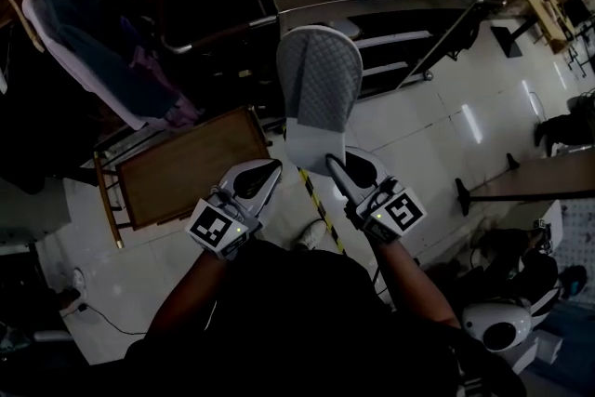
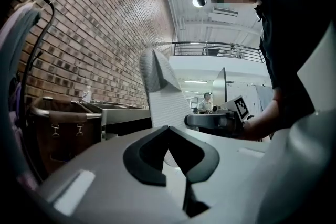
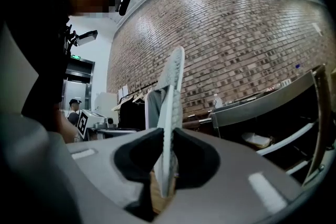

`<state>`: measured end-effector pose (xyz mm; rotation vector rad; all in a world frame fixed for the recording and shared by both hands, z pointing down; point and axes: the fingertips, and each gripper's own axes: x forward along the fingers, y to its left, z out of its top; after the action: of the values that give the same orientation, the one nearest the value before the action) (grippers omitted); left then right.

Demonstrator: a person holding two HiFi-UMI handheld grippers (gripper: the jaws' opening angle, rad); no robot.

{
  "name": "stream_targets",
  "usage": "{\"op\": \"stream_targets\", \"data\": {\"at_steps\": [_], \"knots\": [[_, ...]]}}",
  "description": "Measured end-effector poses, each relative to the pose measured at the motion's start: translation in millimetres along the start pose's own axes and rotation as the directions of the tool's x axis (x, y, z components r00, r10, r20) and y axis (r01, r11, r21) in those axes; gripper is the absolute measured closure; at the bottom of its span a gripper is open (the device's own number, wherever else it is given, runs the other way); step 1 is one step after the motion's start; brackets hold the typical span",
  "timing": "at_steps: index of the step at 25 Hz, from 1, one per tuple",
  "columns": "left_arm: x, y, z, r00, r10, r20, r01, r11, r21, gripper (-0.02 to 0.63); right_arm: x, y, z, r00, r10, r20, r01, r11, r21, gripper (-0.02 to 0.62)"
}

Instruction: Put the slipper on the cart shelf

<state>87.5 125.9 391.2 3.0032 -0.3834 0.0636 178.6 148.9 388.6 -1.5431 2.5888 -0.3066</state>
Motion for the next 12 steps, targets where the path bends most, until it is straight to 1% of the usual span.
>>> {"op": "stream_targets", "data": {"at_steps": [3, 6, 9, 12], "knots": [[25, -24, 2, 1.0, -0.016, -0.006, 0.016, 1.0, 0.008, 0.604, -21, -16, 0, 1.0, 0.013, -0.01, -0.013, 1.0, 0.013, 0.534], [44, -39, 5, 0.999, -0.032, -0.027, 0.032, 0.999, 0.015, 0.604, -35, -30, -1, 0.999, 0.028, -0.029, -0.027, 0.999, 0.045, 0.534], [56, -45, 6, 0.998, -0.041, -0.038, 0.042, 0.999, 0.019, 0.604, -41, -44, -10, 0.998, 0.047, -0.047, -0.042, 0.995, 0.093, 0.534], [61, -43, 0, 0.998, -0.045, -0.054, 0.045, 0.999, 0.013, 0.604, -41, -57, -28, 0.996, 0.059, -0.064, -0.052, 0.994, 0.101, 0.534]]}}
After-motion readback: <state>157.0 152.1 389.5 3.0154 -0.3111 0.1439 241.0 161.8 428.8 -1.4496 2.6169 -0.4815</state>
